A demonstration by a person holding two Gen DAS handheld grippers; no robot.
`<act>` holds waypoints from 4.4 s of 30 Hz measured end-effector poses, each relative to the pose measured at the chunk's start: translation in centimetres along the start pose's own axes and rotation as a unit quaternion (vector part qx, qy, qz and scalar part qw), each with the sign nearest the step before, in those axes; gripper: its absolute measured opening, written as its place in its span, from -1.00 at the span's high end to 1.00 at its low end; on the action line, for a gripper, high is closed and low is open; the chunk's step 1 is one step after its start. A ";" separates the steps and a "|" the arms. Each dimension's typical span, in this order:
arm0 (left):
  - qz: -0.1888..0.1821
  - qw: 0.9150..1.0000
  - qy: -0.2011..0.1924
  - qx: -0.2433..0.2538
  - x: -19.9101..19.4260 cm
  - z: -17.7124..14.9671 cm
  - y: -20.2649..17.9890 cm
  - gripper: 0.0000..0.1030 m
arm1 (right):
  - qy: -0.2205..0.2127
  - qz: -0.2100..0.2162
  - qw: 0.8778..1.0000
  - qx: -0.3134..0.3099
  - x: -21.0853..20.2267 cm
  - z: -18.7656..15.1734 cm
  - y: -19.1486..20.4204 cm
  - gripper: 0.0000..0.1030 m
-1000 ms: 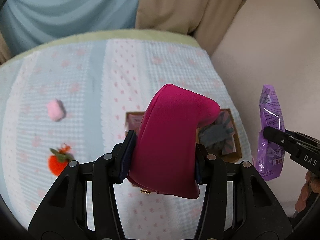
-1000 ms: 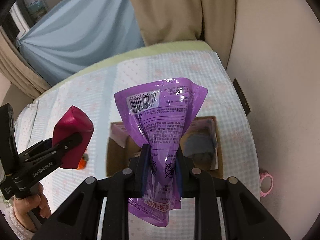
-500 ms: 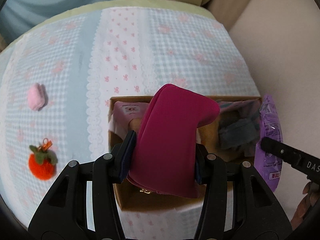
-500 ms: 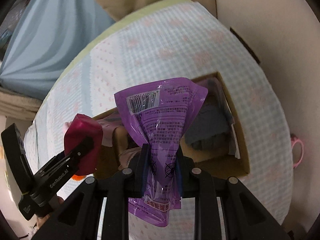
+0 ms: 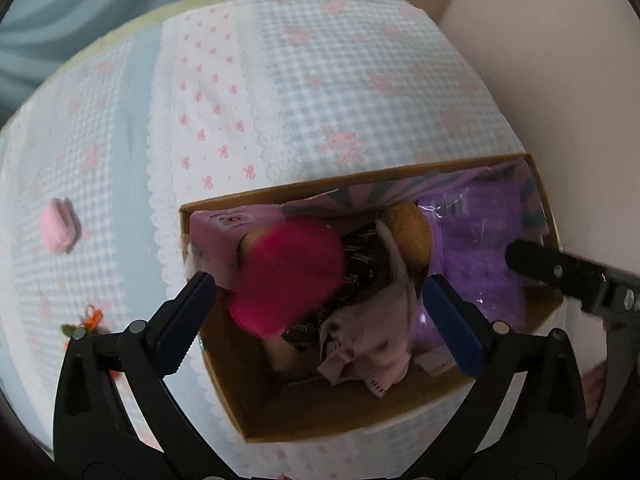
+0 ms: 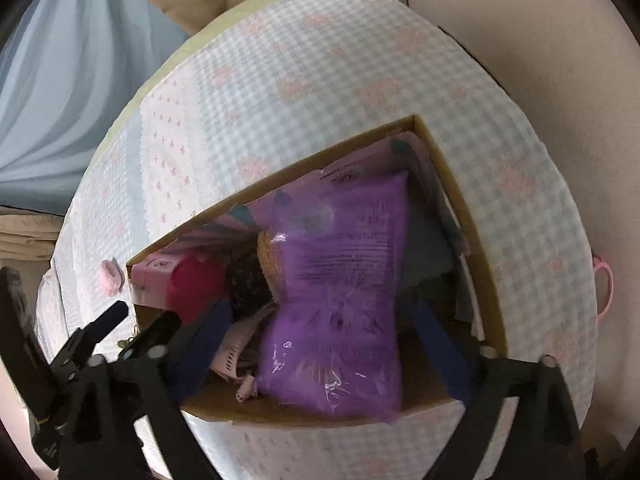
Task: Organize soft objects
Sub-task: 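Open both tools to drop the pouch and packet into the box, then withdraw both tools from the box toward the orange ball and pink scrunchie, then grasp the orange fuzzy ball with the left tool while the right tool grasps the pink scrunchie, then carry the orange ball and pink scrunchie over the box with both tools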
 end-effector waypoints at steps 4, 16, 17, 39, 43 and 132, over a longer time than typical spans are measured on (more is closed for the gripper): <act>0.014 1.000 -0.005 0.014 -0.7 -0.4 -0.2 -1.00 | -0.002 -0.011 1.000 -0.006 -0.1 0.0 -0.5 -0.97; 0.007 1.000 -0.021 0.000 -3.9 -1.6 0.0 -1.00 | -0.020 -0.006 1.000 -0.020 -2.3 -0.9 0.1 -0.97; 0.007 1.000 -0.025 -0.001 -4.5 -1.7 0.0 -1.00 | -0.024 -0.006 0.999 -0.023 -2.8 -1.1 0.2 -0.97; 0.022 0.990 -0.120 -0.070 -22.3 -8.2 5.0 -1.00 | -0.110 -0.025 0.979 -0.169 -16.2 -8.5 8.9 -0.97; 0.035 0.985 -0.139 -0.095 -25.1 -10.1 6.9 -1.00 | -0.127 -0.029 0.971 -0.202 -18.3 -10.3 11.7 -0.98; 0.017 0.939 -0.130 -0.317 4.1 -18.1 31.6 0.33 | 0.043 0.017 0.859 -0.510 27.9 -6.9 41.5 0.19</act>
Point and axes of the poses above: each gripper's, at about its wrist camera, not at the fingertips, and x roughly the way its jaws point, y to its left, z to its top, the point moved 1 cm from there along x, roughly the way its jaws point, and after that the axes turned 7 degrees about z, right-handed, at the moved point
